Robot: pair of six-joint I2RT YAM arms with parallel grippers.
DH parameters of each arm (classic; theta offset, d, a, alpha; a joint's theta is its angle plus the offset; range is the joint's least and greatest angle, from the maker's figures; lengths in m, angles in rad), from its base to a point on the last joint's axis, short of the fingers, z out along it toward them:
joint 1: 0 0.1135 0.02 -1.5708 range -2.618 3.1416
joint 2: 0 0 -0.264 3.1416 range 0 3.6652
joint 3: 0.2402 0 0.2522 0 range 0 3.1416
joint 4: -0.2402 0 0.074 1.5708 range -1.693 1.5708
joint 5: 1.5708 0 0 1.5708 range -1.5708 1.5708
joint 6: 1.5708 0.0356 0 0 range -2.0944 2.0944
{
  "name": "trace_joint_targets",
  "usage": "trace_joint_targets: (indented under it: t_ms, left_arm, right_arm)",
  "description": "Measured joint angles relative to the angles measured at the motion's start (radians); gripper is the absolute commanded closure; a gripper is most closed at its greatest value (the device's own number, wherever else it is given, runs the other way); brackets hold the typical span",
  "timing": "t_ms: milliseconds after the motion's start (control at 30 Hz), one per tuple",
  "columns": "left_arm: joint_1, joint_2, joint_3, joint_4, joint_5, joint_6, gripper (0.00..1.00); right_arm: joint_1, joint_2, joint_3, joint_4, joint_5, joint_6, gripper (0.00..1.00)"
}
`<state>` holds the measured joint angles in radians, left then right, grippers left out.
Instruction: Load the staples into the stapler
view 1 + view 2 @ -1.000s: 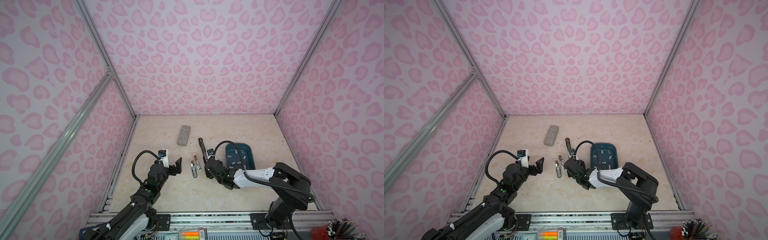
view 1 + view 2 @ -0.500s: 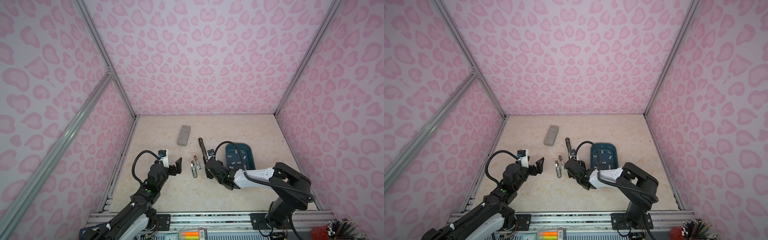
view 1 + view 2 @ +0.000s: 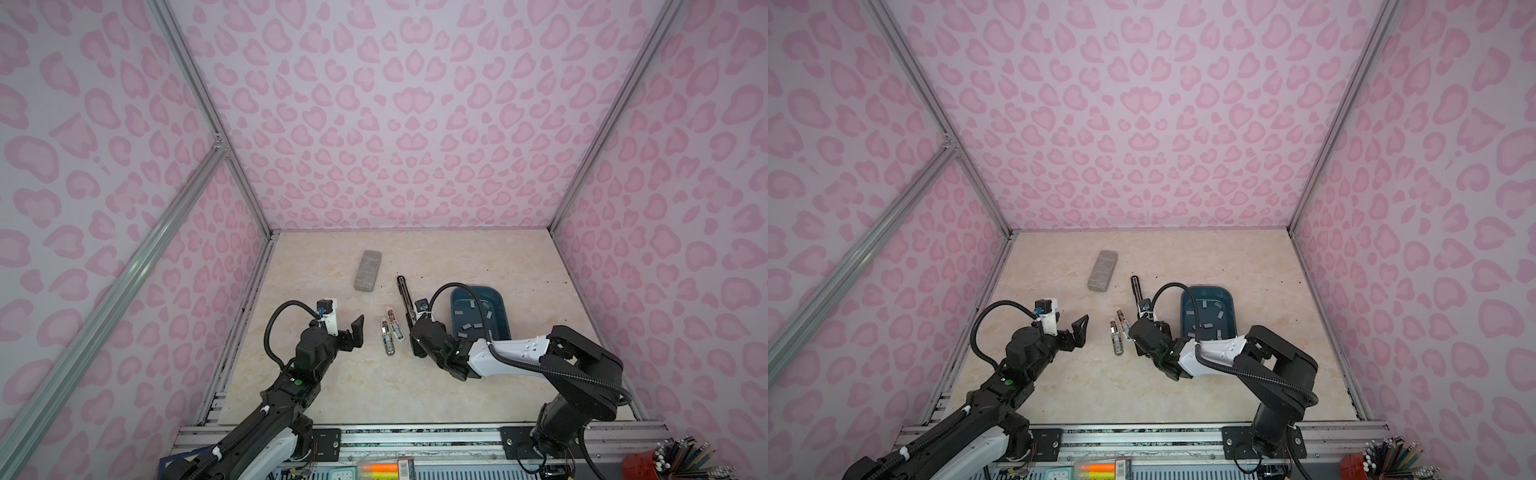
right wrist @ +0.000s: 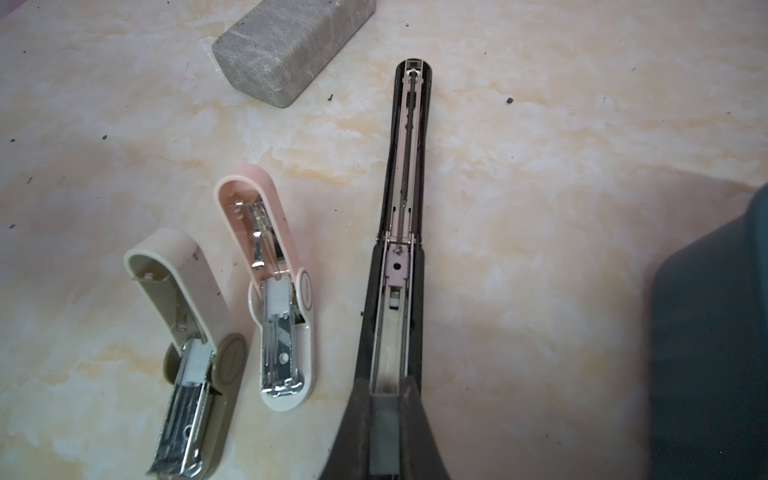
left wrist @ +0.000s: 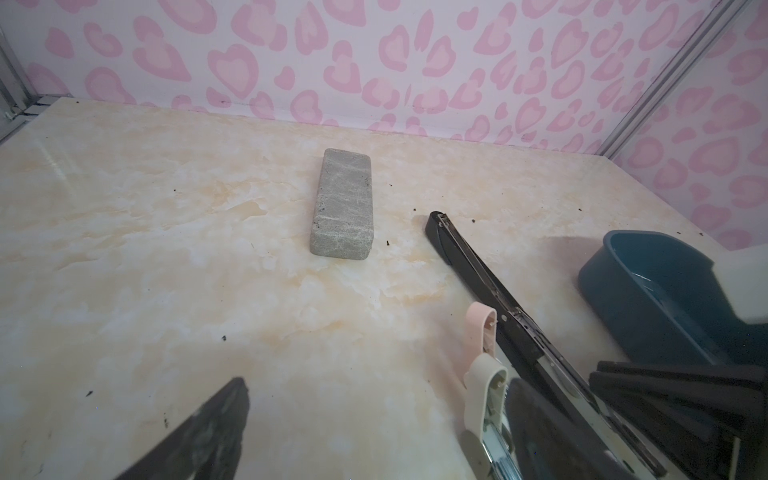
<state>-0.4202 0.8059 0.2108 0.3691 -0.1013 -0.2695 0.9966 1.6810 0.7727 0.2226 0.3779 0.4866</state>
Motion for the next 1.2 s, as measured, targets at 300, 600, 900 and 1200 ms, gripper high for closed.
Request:
trace_joint_targets:
  t_ms: [300, 600, 900, 1200]
  left_arm:
    - [0.0, 0.0, 0.0, 0.0, 0.001, 0.0, 0.03]
    - [0.0, 0.0, 0.0, 0.0, 0.007, 0.0, 0.03]
    - [0.0, 0.0, 0.0, 0.0, 0.008, 0.0, 0.03]
    - [0.0, 0.0, 0.0, 0.0, 0.008, 0.0, 0.03]
  right_arm:
    - [0.001, 0.014, 0.009, 0.003, -0.001, 0.003, 0.94]
    - [0.002, 0.012, 0.002, 0.0, 0.0, 0.008, 0.95]
    - [0.002, -0.021, -0.013, -0.005, 0.014, 0.007, 0.95]
    - [0.002, -0.019, -0.013, -0.005, 0.014, 0.006, 0.94]
